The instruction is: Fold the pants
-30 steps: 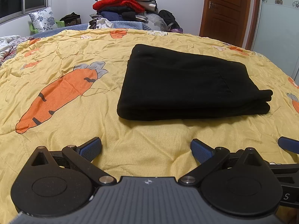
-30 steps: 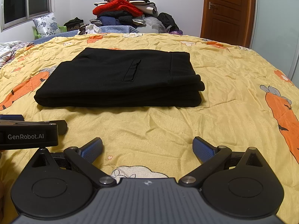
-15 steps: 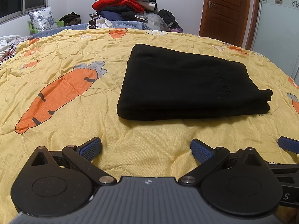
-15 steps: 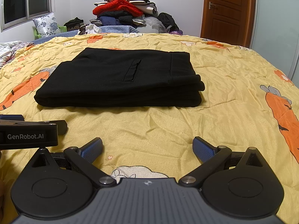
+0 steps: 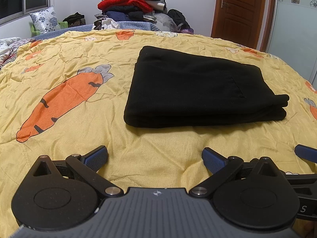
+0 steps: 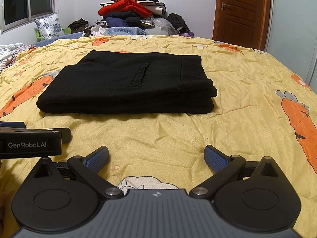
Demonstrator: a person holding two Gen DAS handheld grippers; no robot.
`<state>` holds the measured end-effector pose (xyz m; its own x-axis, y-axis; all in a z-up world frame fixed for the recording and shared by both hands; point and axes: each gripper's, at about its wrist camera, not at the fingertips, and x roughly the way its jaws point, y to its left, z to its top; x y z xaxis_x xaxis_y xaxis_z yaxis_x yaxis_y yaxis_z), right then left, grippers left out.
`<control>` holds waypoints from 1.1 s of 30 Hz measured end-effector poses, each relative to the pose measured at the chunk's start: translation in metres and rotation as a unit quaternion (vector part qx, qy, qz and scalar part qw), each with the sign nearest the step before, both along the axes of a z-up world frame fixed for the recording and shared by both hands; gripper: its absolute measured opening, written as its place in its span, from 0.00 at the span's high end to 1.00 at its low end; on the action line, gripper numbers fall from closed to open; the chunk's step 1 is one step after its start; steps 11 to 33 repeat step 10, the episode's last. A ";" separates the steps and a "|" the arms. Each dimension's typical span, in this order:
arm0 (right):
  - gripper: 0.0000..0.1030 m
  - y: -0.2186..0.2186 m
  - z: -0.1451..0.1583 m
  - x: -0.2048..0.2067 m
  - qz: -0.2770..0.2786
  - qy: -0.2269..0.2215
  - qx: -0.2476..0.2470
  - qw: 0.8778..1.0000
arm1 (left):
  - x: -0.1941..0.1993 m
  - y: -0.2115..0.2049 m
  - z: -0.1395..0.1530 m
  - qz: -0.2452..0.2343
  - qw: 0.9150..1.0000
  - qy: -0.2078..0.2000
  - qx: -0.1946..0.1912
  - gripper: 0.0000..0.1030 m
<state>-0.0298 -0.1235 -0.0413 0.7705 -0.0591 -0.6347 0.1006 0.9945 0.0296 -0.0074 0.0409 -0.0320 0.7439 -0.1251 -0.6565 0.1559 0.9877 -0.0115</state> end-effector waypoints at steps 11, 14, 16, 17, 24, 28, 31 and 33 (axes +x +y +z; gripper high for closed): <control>0.00 0.000 0.000 0.000 0.000 0.000 0.000 1.000 | 0.000 0.003 0.000 -0.008 1.000 0.000 -0.005 0.00; 0.00 0.000 0.000 0.000 0.000 0.000 0.000 1.000 | 0.000 0.003 0.000 -0.008 1.000 0.000 -0.005 0.00; 0.00 0.000 0.000 0.000 0.000 0.000 0.000 1.000 | 0.000 0.003 0.000 -0.008 1.000 0.000 -0.005 0.00; 0.00 0.000 0.000 0.000 0.000 0.000 0.000 1.000 | 0.000 0.003 0.000 -0.008 1.000 0.000 -0.005 0.00; 0.00 0.000 0.000 0.000 0.000 0.000 0.000 1.000 | 0.000 0.003 0.000 -0.008 1.000 0.000 -0.005 0.00; 0.00 0.000 0.000 0.000 0.000 0.000 0.000 1.000 | 0.000 0.003 0.000 -0.008 1.000 0.000 -0.005 0.00; 0.00 0.000 0.000 0.000 0.000 0.000 0.000 1.000 | 0.000 0.003 0.000 -0.008 1.000 0.000 -0.005 0.00; 0.00 0.000 0.000 0.000 0.000 0.000 0.000 1.000 | 0.000 0.003 0.000 -0.008 1.000 0.000 -0.005 0.00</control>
